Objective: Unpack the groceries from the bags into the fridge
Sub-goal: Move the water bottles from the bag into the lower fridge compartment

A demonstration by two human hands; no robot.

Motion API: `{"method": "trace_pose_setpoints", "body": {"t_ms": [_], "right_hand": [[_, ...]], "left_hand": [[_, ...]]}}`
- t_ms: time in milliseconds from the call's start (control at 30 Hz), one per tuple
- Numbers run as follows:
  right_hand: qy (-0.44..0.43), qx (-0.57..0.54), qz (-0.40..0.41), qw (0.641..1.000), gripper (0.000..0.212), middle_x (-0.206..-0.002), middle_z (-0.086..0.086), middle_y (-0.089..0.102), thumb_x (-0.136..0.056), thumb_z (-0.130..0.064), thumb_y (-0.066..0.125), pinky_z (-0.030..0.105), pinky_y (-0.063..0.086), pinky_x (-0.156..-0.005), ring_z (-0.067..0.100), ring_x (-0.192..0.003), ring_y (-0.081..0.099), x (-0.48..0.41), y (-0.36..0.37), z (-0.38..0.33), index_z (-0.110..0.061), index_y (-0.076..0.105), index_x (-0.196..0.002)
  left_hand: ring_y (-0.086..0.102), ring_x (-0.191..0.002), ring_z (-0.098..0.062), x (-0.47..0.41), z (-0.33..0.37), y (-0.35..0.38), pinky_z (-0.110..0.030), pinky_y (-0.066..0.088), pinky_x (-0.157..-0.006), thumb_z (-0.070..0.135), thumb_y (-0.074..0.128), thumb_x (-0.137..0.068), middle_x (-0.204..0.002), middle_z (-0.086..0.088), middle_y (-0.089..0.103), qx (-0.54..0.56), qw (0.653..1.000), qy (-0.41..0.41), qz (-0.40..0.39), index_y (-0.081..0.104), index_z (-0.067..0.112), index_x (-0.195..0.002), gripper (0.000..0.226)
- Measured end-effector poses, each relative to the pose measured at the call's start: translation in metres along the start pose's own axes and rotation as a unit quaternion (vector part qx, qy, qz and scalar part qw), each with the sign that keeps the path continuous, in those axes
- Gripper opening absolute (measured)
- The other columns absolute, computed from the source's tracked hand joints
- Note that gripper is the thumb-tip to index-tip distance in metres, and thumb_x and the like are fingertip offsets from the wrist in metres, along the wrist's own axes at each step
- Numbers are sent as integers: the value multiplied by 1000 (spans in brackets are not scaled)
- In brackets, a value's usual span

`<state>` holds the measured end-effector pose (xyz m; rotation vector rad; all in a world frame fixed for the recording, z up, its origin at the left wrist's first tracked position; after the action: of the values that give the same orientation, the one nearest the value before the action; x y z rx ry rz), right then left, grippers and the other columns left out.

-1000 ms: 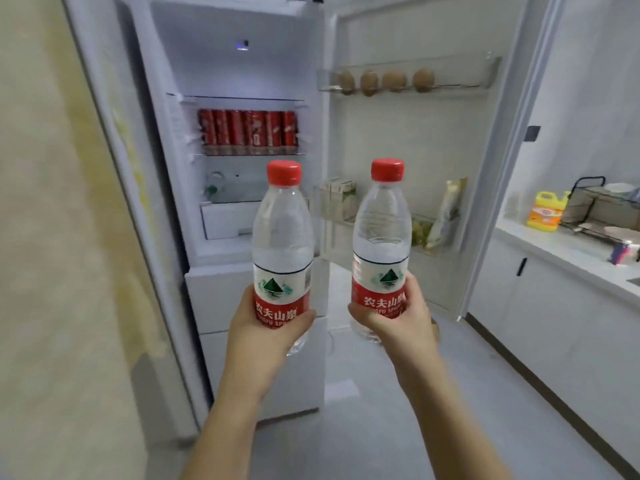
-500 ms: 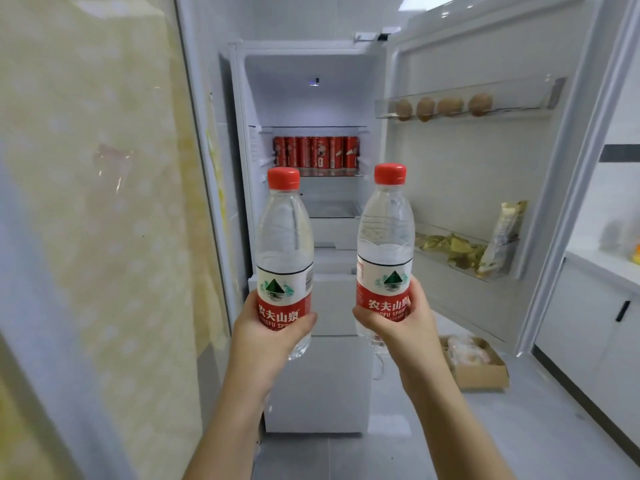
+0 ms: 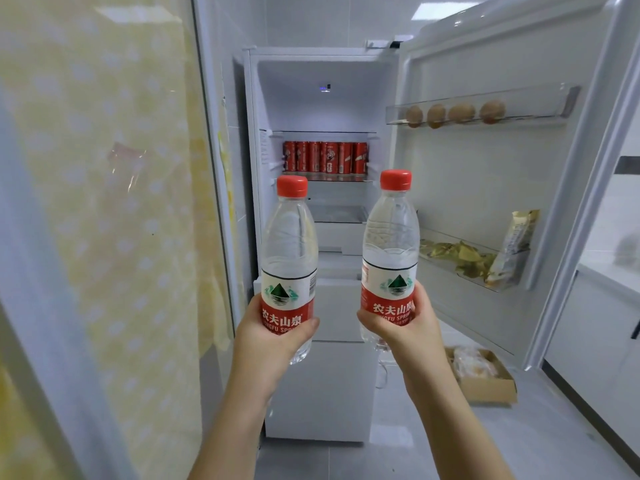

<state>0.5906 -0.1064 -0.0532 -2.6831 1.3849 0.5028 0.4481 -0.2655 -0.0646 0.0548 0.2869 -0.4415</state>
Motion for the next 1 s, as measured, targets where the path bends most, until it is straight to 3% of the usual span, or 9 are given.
{"method": "trace_pose_setpoints", "body": {"t_ms": [267, 400, 567, 800, 1000], "right_hand": [[8, 4, -13, 1000, 61, -95, -10, 69, -68, -1, 82, 23, 50, -64, 8, -83, 67, -13, -6, 13, -34, 56, -113], [8, 10, -17, 1000, 60, -95, -12, 69, -68, -1, 81, 21, 52, -65, 4, -82, 67, -27, -2, 21, -35, 56, -109], [7, 18, -18, 1000, 63, -98, -11, 68, -68, -2, 82, 19, 52, -63, 2, -84, 66, -54, 10, 37, -35, 54, -113], [11, 20, -7, 1000, 64, -98, -9, 69, -68, -1, 82, 19, 52, -63, 4, -84, 67, -118, 43, 71, -31, 55, -118], [18, 24, -1, 1000, 62, -95, -9, 70, -68, -1, 82, 21, 51, -62, 4, -80, 67, -195, 88, 92, -27, 55, -118]], "left_hand": [[68, -86, -13, -6, -13, 14, -27, 52, -72, 12, 87, -65, -92, 7, 71, 0, 1000, -13, 6, 61, 25, -103, 48], [68, -83, -10, -20, -19, 19, -27, 52, -72, 30, 84, -52, -89, 10, 71, -9, 1000, -17, 14, 61, 27, -98, 52], [67, -88, -14, -51, -37, 25, -26, 50, -71, 15, 86, -66, -94, 7, 70, -10, 1000, -24, 6, 61, 22, -106, 48], [68, -87, -12, -129, -68, 34, -23, 49, -70, 10, 85, -67, -94, 5, 71, 12, 999, -31, -7, 62, 20, -108, 48], [68, -91, -14, -218, -86, 35, -33, 54, -81, 16, 86, -65, -97, 6, 72, 5, 999, -34, -21, 61, 26, -110, 52]]}}
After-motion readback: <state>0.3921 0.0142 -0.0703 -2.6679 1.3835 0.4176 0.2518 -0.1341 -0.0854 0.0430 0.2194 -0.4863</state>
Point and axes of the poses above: each hand's wrist, its own x-axis away from the middle knuckle, its own y-axis out of the palm, z = x × y, the point moved 7 cm from there along -x, towards the middle knuckle
